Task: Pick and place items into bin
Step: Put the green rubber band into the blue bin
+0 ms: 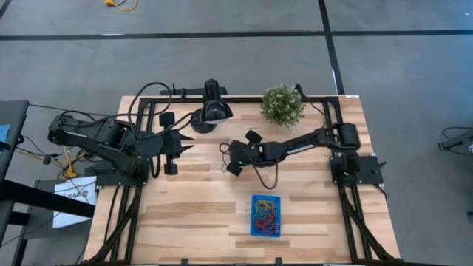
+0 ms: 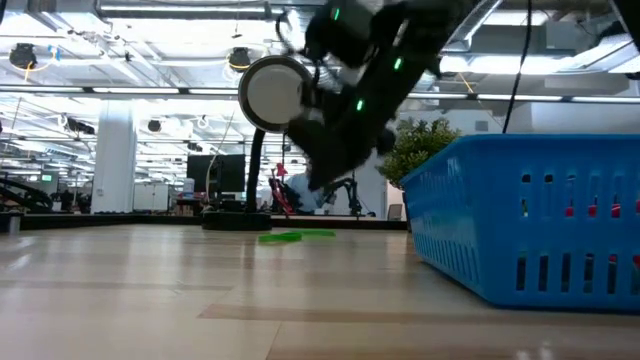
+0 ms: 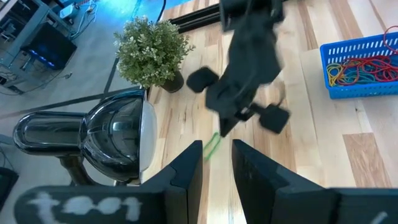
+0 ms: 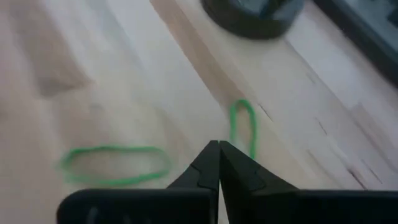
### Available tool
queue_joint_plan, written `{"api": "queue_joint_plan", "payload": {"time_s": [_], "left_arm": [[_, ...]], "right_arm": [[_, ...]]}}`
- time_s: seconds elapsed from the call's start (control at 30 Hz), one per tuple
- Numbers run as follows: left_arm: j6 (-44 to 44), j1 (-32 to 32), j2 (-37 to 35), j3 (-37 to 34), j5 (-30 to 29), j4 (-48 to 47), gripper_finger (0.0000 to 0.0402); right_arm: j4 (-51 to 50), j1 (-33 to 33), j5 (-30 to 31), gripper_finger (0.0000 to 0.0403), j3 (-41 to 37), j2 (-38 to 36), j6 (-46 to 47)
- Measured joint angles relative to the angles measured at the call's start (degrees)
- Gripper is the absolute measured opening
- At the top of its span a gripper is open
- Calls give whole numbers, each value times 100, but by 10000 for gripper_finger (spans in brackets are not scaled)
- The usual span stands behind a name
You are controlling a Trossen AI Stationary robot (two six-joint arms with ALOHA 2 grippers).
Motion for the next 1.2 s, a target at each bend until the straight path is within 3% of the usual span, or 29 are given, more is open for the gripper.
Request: {"api": "queue_joint_plan", "payload": {"time_s": [0.3,0.5,0.77,1.0,1.2], "left_arm": [[0,0,0,0,0,2,77],[-33,0,0,0,0,52,77],[-89,0,2,0,2,23,77],[9,0,2,1,4,-28,77],[30,0,2,2,2,-156,77]], "right_arm": [[-313,709,15,0,13,-970,-152],[-470,445,-38,13,10,-1011,-452],[-503,-143,-1008,99,28,-185,-996],[-366,-358,-876,164,354,453,-1244],[-337,-499,-629,174,588,660,-1314]]}}
